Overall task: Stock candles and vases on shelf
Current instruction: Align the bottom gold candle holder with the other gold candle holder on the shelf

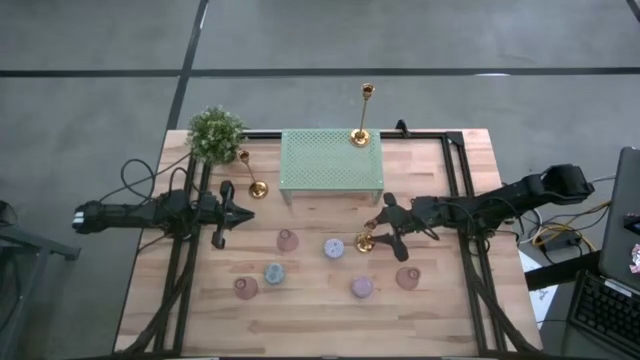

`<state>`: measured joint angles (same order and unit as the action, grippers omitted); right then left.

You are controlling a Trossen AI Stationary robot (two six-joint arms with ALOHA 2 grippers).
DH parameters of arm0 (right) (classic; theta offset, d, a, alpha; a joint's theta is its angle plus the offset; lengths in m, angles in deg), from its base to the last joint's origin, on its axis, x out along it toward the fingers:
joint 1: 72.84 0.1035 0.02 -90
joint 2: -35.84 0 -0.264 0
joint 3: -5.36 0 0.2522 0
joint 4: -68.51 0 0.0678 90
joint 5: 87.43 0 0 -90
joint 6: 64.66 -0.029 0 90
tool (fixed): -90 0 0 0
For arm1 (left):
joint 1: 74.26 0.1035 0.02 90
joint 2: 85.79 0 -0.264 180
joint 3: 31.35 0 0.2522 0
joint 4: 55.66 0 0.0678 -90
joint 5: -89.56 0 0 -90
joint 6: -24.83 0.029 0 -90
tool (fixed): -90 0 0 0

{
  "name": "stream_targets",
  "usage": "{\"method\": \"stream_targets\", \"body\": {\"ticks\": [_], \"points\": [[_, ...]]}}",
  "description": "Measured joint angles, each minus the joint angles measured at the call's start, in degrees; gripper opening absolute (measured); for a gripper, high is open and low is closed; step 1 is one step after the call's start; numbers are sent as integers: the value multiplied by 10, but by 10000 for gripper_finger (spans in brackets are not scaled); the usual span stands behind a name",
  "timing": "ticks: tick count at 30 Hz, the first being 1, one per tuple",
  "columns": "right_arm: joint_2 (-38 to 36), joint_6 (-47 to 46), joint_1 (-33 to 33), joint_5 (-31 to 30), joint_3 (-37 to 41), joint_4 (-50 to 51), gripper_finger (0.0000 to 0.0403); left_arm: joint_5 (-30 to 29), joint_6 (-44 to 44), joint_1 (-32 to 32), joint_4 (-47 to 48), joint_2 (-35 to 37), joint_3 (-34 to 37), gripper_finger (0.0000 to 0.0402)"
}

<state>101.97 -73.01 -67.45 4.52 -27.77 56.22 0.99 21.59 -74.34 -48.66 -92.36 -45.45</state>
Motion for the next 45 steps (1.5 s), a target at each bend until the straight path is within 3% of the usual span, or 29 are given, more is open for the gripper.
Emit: {"method": "stream_targets", "body": {"ticks": [5,16,26,36,45], "points": [[-1,2,0,-2,0,-1,150,0,0,0,0,0,0,35],[0,19,0,-6,0,-3,18,0,0,0,0,0,0,35],[-1,17,0,-6,-29,-13,15,0,0,0,0,0,0,35],[-1,28,0,-6,-123,94,14,0,0,0,0,0,0,35],[-1,25,0,-6,-189,120,14,0,0,0,0,0,0,35]]}}
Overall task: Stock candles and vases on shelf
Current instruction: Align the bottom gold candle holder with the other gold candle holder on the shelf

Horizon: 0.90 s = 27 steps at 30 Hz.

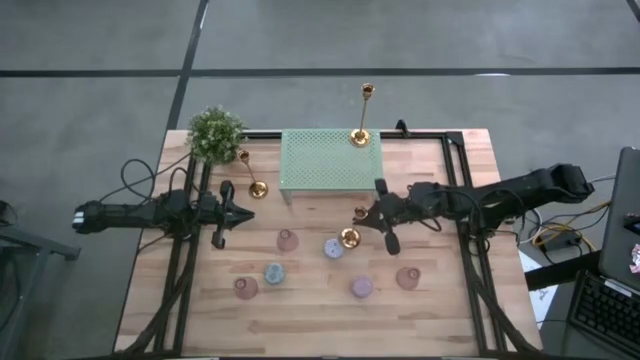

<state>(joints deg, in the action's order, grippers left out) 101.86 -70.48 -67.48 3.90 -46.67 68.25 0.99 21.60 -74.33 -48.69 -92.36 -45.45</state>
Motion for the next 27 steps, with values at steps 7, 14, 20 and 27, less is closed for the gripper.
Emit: {"method": "stream_targets", "body": {"ticks": [7,14,20,27], "points": [[0,3,0,-15,-57,43,13,0,3,0,-43,0,0,35],[20,7,0,-30,-91,74,13,-60,23,0,-162,0,0,35],[75,12,0,-30,-124,75,13,-103,-54,0,-189,-12,-4,35],[149,29,-1,-30,-192,77,13,-103,-110,0,-188,-90,-8,49]]}}
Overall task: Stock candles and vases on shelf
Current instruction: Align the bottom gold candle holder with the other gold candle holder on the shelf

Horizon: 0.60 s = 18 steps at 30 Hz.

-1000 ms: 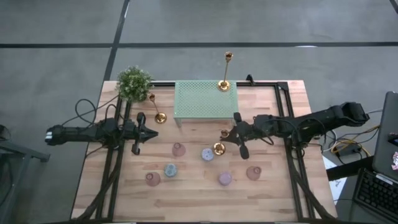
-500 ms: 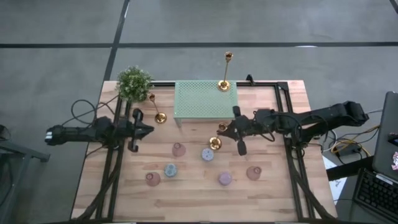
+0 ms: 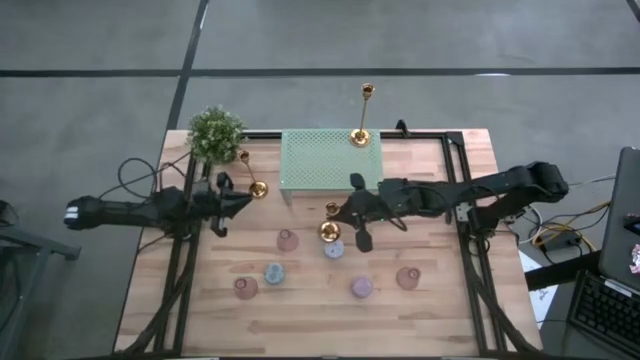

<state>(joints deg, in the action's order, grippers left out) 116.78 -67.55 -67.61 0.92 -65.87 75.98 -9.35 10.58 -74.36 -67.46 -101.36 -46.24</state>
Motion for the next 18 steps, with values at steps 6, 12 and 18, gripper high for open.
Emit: {"method": "stream_targets", "body": {"ticks": [6,12,18], "points": [[47,5,-6,2,-60,4,13,0,-24,0,-25,-84,-13,113],[86,4,-16,2,-113,31,13,4,-9,-11,-36,-170,-61,189],[100,3,-27,3,-125,34,13,5,32,-21,-30,-266,-133,227]]}}
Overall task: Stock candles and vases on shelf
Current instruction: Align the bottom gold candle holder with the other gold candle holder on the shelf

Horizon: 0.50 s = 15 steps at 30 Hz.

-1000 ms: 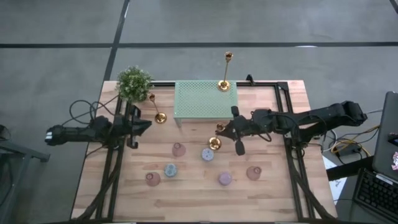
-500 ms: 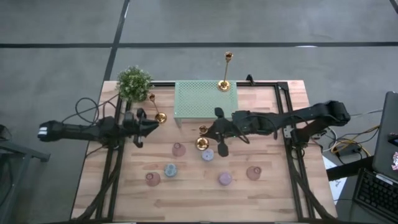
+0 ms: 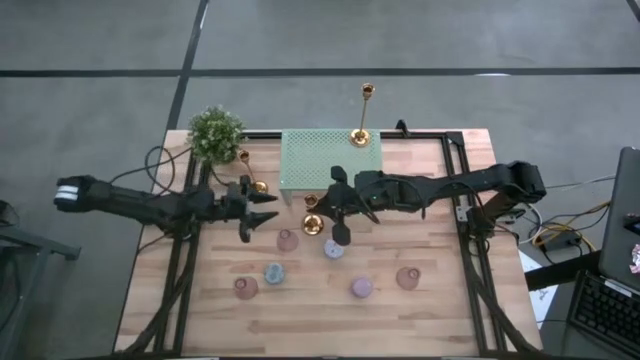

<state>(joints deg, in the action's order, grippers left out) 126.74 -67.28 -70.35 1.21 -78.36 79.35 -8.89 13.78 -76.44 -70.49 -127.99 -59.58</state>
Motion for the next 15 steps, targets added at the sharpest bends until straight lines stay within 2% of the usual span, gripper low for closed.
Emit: {"method": "stream_targets", "body": {"ticks": [5,9,15], "points": [[-4,-2,-7,0,3,-2,13,0,35,0,-20,-78,-47,229],[-5,-4,-7,1,3,-2,13,15,40,0,-82,-134,-73,229],[-5,-4,-7,0,3,-3,13,18,46,-3,-92,-218,-118,229]]}}
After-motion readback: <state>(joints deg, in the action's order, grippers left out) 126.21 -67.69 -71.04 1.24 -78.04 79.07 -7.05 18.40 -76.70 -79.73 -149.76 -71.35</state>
